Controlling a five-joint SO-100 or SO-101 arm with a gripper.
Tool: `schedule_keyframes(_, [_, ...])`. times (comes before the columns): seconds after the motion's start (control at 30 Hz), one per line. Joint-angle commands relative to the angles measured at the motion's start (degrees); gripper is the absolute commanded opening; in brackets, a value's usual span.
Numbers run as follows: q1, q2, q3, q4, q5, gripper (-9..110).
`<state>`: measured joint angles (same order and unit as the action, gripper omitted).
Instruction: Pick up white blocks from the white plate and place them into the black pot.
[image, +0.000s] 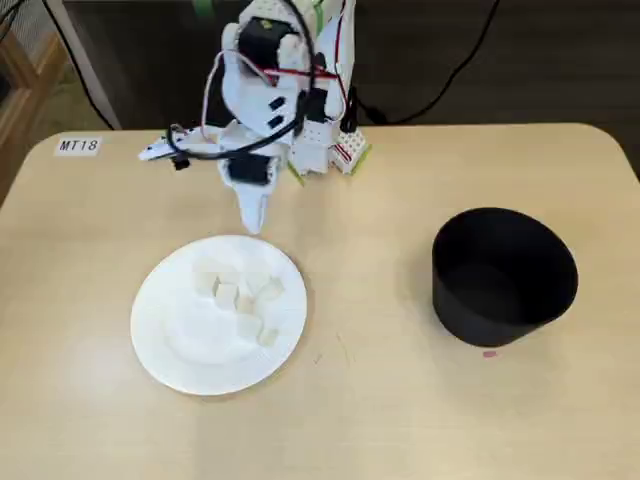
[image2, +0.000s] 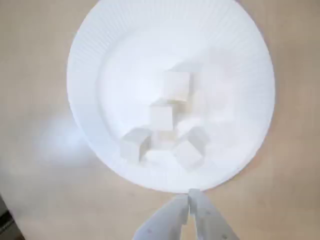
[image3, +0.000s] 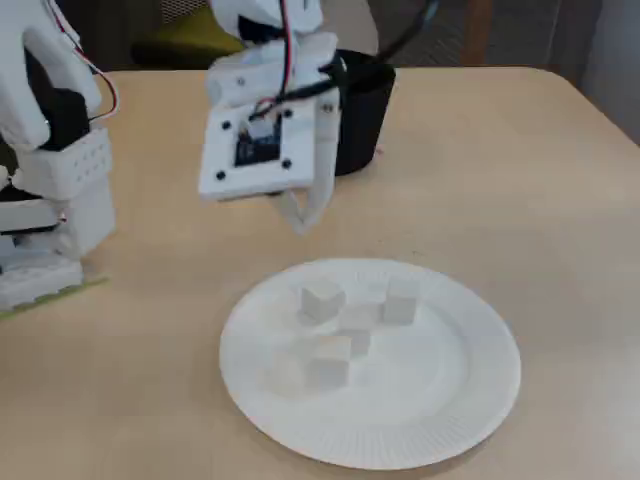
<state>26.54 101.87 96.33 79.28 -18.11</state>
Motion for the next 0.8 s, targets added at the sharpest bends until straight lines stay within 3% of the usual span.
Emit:
schedule_keyframes(0.0, [2.2, -4.66, -4.83, -0.35, -0.26, -2])
schedule_keyframes(0.17, [5.36, -10.2, -4.83, -1.58, 0.0, -2])
schedule_keyframes(0.43, [7.47, -13.97, -4.83, -4.66, -1.23, 28])
schedule_keyframes(0.77, [9.67, -17.14, -4.83, -6.77, 0.26, 31])
